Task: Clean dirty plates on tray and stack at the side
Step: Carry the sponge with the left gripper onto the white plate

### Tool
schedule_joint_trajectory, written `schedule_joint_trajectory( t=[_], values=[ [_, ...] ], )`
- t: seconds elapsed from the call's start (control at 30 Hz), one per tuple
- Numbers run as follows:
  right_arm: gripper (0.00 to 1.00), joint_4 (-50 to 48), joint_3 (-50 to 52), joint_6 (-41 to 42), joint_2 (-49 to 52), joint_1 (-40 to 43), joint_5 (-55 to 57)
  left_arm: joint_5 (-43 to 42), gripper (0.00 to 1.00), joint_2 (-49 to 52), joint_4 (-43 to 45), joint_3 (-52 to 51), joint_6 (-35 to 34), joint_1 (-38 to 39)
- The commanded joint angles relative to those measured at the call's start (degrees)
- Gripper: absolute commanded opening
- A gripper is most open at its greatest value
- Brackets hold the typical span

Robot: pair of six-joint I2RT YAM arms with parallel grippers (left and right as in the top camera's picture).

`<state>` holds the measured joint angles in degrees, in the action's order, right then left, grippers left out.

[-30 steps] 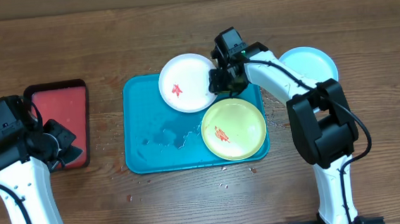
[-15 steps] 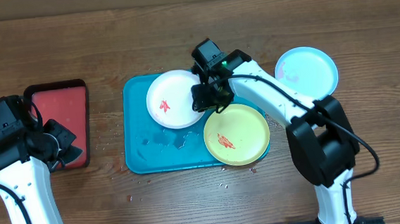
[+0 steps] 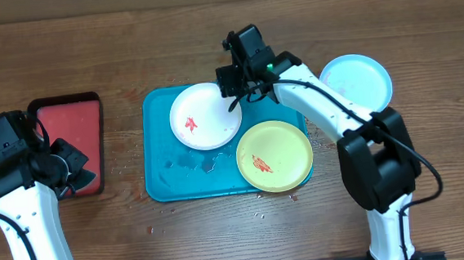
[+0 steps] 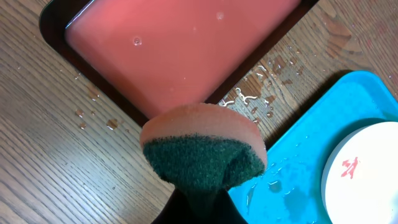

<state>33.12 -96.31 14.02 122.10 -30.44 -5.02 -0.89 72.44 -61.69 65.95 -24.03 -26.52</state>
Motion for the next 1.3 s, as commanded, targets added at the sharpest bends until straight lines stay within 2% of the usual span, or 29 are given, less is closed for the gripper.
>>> schedule_joint_trajectory(
  t=[0.0,0.07,0.3,0.43,0.5,0.7,0.83,0.9,1.03,1.1,1.13,1.2,1.27],
  values=[
    [0.67,-0.35,0.42,-0.94,4.00,-0.24,0.92,-0.66,0.04,0.22,0.28,-0.24,0.26,-0.07],
    [0.65,-0.02,0.42,-0.92,5.29,-0.24,0.90,-0.66,0.04,0.22,0.26,-0.24,0.26,-0.07],
    [0.45,1.07,0.46,-0.92,6.10,-1.14,-0.09,-0.68,0.04,0.22,0.44,-0.24,0.24,-0.07],
    [0.19,3.69,0.46,-0.28,6.10,-2.29,-2.47,-1.18,0.04,0.22,0.35,-0.24,0.28,-0.07],
    [0.17,5.73,0.46,-0.26,6.10,-3.06,-3.28,-4.07,0.04,0.22,0.57,-0.24,2.05,-0.07],
    [0.16,12.31,0.46,2.93,6.10,-6.05,-3.63,-17.75,0.04,0.22,2.29,-0.24,11.32,0.02],
    [0.18,13.99,0.46,6.49,6.10,-6.58,-3.65,-20.37,0.04,0.26,2.38,-0.24,12.50,1.84],
    [0.23,14.14,0.46,7.52,6.10,-6.58,-3.67,-20.37,0.04,0.39,2.43,-0.24,12.52,3.67],
    [0.42,13.42,0.46,7.48,6.10,-6.58,-3.67,-20.37,0.04,1.49,4.09,-0.24,12.92,9.05],
    [0.57,13.27,0.46,7.48,6.10,-6.58,-3.85,-20.33,0.04,2.89,5.31,-0.24,12.94,12.39],
    [0.57,13.20,0.46,7.50,6.10,-6.58,-3.87,-20.31,0.04,3.41,5.66,-0.24,12.94,13.40],
    [0.47,13.05,0.48,8.28,6.10,-6.58,-3.78,-19.65,0.04,5.46,7.08,-0.24,12.98,16.35],
    [0.36,13.20,0.48,13.22,6.10,-6.58,-3.63,-18.53,0.04,7.65,8.57,-0.24,12.90,18.47]
  ],
)
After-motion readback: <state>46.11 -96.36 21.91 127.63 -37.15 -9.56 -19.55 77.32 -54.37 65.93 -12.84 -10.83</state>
